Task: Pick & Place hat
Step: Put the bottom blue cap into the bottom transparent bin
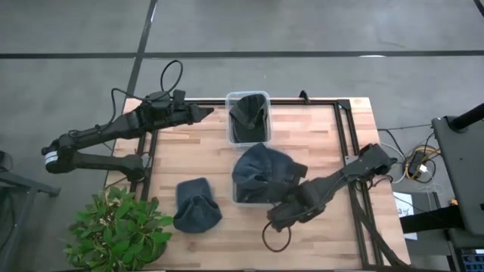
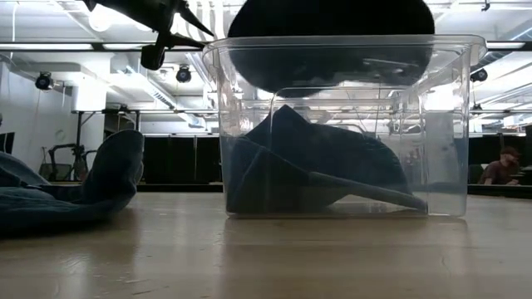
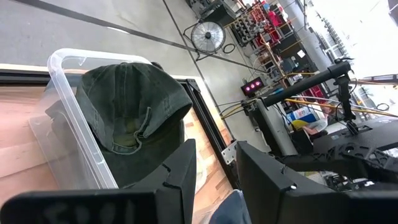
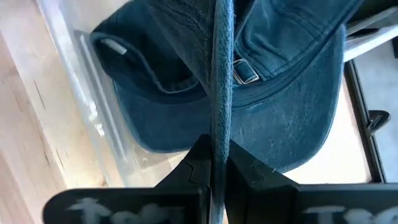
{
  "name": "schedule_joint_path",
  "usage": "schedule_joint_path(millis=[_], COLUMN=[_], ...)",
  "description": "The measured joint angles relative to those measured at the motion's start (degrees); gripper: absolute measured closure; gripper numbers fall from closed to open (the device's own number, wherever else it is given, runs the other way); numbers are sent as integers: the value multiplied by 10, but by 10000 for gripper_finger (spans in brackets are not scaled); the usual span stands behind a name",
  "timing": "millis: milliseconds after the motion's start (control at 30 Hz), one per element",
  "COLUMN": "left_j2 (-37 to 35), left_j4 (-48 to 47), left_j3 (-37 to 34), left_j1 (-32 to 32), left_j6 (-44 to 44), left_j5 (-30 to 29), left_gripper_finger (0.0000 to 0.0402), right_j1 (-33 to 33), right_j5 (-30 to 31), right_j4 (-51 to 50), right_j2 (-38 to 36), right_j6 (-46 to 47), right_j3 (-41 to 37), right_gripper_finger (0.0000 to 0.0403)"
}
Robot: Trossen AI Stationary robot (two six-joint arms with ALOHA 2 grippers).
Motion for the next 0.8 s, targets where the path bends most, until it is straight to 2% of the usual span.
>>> schedule_joint_path(millis=[233, 367, 800], left_j2=[0, 0, 0], left_j4=[0, 0, 0], left_j3=[0, 0, 0], left_j1=[0, 0, 0], left_j6=[0, 0, 0], left_j5=[0, 0, 0], left_gripper_finger=[294, 294, 294], right_j1=[1, 2, 5], right_j5=[-29, -35, -66], right_j4=[0, 0, 0], right_j2=[57, 77, 55], right_j6=[-1, 27, 75], right_j3=[14, 14, 14], right_gripper_finger=[389, 372, 234])
